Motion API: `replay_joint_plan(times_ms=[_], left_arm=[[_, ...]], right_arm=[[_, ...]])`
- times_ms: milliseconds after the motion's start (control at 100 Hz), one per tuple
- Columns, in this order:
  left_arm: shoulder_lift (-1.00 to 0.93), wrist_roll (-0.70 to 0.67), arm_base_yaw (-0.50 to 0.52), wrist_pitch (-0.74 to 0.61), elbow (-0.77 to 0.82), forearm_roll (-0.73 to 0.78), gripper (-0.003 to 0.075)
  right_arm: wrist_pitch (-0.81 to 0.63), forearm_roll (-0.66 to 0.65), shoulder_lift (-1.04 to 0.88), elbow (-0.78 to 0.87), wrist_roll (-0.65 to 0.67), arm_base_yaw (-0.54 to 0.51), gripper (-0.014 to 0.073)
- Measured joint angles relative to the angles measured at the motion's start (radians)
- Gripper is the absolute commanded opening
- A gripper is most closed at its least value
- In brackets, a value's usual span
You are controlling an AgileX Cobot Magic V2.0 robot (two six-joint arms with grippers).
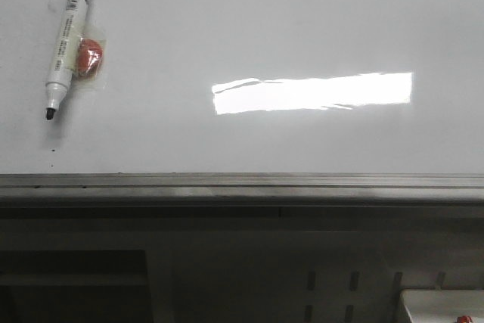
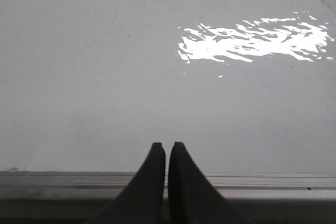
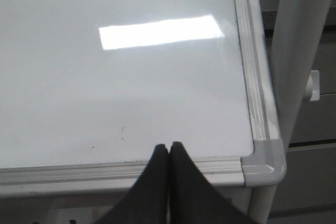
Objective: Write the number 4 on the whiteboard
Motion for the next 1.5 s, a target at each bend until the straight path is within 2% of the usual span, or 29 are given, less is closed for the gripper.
replay_joint_plan(times_ms=[250, 460, 670, 720, 780, 880, 950, 1030, 1170, 1360, 1500], left_arm=[[0.049, 0.0, 0.0, -0.01, -0.002, -0.011, -0.002], [0.253, 0.0, 0.0, 0.034, -0.092, -0.015, -0.002], [0.401, 0.0, 0.0, 0.032, -0.187, -0.038, -0.001], [0.429, 0.0, 0.0, 0.02, -0.195, -0.04, 0.0037], [0.463, 0.0, 0.0, -0.008, -0.198, -0.044, 0.0159], [0.519, 0.0, 0.0, -0.104, -0.198, -0.052, 0.0309], [0.565, 0.0, 0.0, -0.189, -0.194, -0.068, 0.036], [0.624, 0.0, -0.004, -0.28, -0.192, -0.078, 0.0381], [0.7, 0.0, -0.112, -0.393, -0.194, -0.045, 0.0379], [0.776, 0.0, -0.397, -0.466, -0.239, -0.034, 0.0379], [0.868, 0.0, -0.538, -0.481, -0.282, -0.085, 0.0379]], right_arm=[[-0.012, 0.097, 0.026, 0.0, 0.0, 0.0, -0.0064], [0.068, 0.147, 0.226, -0.085, 0.0, 0.0, -0.0064], [0.033, 0.185, 0.415, -0.183, 0.0, 0.0, -0.0064], [0.006, 0.187, 0.443, -0.185, 0.0, 0.0, -0.0064], [-0.02, 0.187, 0.47, -0.185, 0.0, 0.0, -0.0064], [-0.059, 0.188, 0.49, -0.185, 0.0, 0.0, -0.0064], [-0.067, 0.188, 0.49, -0.185, 0.0, 0.0, -0.0064], [-0.067, 0.188, 0.49, -0.185, 0.0, 0.0, -0.0064], [-0.067, 0.19, 0.49, -0.185, 0.0, 0.0, -0.0064], [-0.067, 0.19, 0.49, -0.185, 0.0, 0.0, -0.0064], [-0.067, 0.19, 0.49, -0.185, 0.0, 0.0, -0.0064]])
